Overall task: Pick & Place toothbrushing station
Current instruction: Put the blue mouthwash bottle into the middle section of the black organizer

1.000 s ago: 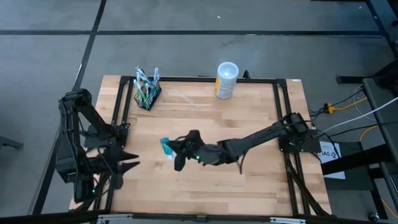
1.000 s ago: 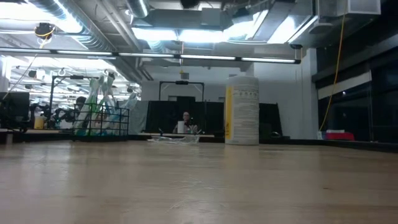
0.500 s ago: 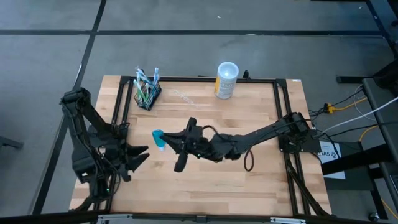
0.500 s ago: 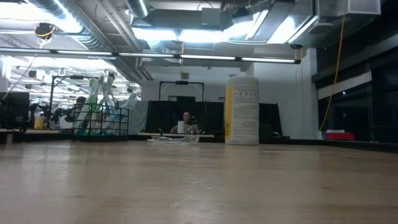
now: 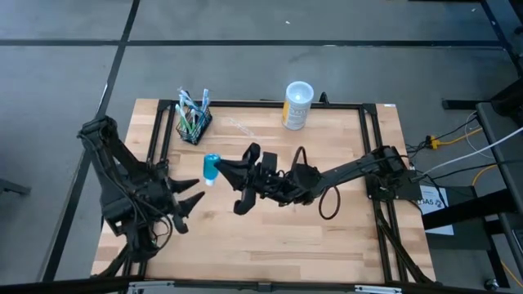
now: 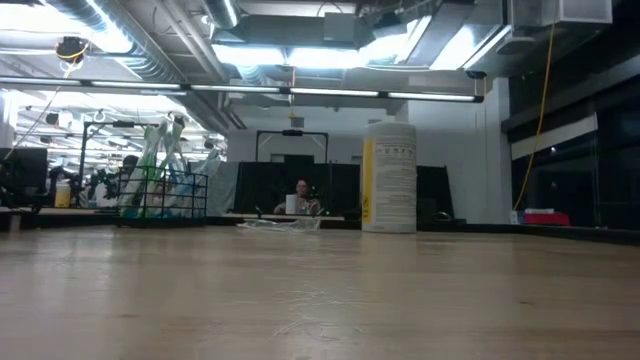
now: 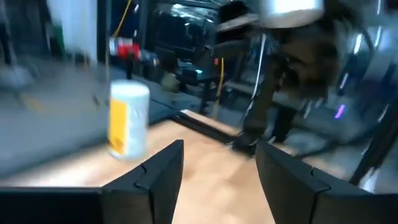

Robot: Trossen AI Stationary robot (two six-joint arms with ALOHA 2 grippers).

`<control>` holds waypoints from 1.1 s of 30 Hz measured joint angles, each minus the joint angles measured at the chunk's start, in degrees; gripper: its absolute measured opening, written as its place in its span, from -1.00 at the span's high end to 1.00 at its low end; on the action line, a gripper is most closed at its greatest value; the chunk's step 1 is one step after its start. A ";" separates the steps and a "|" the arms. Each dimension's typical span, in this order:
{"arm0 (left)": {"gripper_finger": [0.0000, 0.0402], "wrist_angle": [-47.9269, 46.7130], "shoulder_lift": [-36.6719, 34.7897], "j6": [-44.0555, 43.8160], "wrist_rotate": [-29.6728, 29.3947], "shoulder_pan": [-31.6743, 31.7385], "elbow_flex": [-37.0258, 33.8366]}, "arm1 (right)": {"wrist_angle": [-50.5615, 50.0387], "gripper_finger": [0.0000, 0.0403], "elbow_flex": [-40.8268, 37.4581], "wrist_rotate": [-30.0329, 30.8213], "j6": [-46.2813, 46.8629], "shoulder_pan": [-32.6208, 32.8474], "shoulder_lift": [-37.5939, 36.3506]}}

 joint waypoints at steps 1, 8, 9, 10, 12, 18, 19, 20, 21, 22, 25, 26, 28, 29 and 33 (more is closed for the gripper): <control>0.02 1.19 0.12 7.96 0.36 0.31 1.22 | 0.03 0.94 0.00 -0.08 0.30 -0.03 0.00; 0.01 3.26 -0.09 30.58 0.17 3.47 4.70 | 7.26 0.94 0.00 -3.24 1.20 -0.57 0.00; 0.01 2.80 -0.09 28.60 0.17 3.97 4.68 | 8.75 0.94 0.00 -4.24 0.97 -0.70 0.00; 0.01 2.47 -0.09 26.23 0.07 4.38 4.66 | 10.42 0.94 0.00 -5.16 0.42 -0.75 0.00; 0.01 2.46 -0.07 21.77 -0.29 4.98 4.66 | 13.08 0.94 0.00 -7.38 -0.54 -0.99 0.00; 0.01 2.44 -0.09 14.79 -0.35 5.20 6.05 | 13.32 0.94 0.00 -10.40 -1.24 -1.62 0.00; 0.01 2.46 -0.10 17.88 -0.42 5.04 7.07 | 13.79 0.94 0.00 -10.41 -1.46 -1.72 0.00; 0.02 2.55 -0.14 22.15 -0.37 5.04 8.20 | 14.45 0.94 0.00 -10.53 -1.66 -1.74 0.00; 0.02 2.64 -0.16 26.98 -0.09 5.03 9.38 | 15.42 0.94 0.00 -11.07 -2.04 -1.81 0.00; 0.03 2.86 -0.15 32.34 0.45 5.17 10.61 | 16.67 0.94 0.00 -11.64 -2.56 -1.82 0.00; 0.06 3.37 -0.15 47.73 2.76 6.58 14.53 | 19.23 0.94 0.00 -13.52 -2.87 -1.74 -0.02; 0.07 3.65 -0.15 51.78 4.00 6.95 15.96 | 20.02 0.94 0.00 -14.41 -2.83 -1.60 0.00; 0.09 6.93 -0.17 59.40 6.76 7.19 18.55 | 21.74 0.90 0.00 -15.68 -2.76 -1.26 0.02; 0.09 10.29 -0.17 63.54 7.93 7.16 19.48 | 22.44 0.87 0.00 -16.21 -2.84 -1.08 0.01; 0.10 35.60 -0.17 88.20 12.62 6.14 21.23 | 22.75 0.83 0.00 -19.04 -4.77 -0.53 -1.06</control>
